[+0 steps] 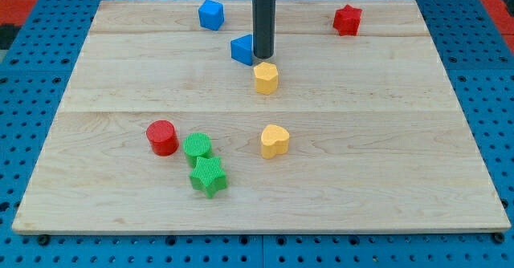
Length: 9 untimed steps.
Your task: Move the blue triangle slightly to left
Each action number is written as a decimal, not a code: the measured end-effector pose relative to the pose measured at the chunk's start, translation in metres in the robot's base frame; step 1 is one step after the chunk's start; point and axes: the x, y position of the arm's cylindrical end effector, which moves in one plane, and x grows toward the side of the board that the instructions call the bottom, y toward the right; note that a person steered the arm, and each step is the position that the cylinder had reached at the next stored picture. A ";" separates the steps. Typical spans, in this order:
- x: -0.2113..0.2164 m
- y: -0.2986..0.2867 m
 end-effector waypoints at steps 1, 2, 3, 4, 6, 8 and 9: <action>0.000 -0.002; 0.000 -0.008; 0.000 -0.013; 0.000 -0.013; -0.017 -0.013; -0.022 -0.013; -0.027 -0.013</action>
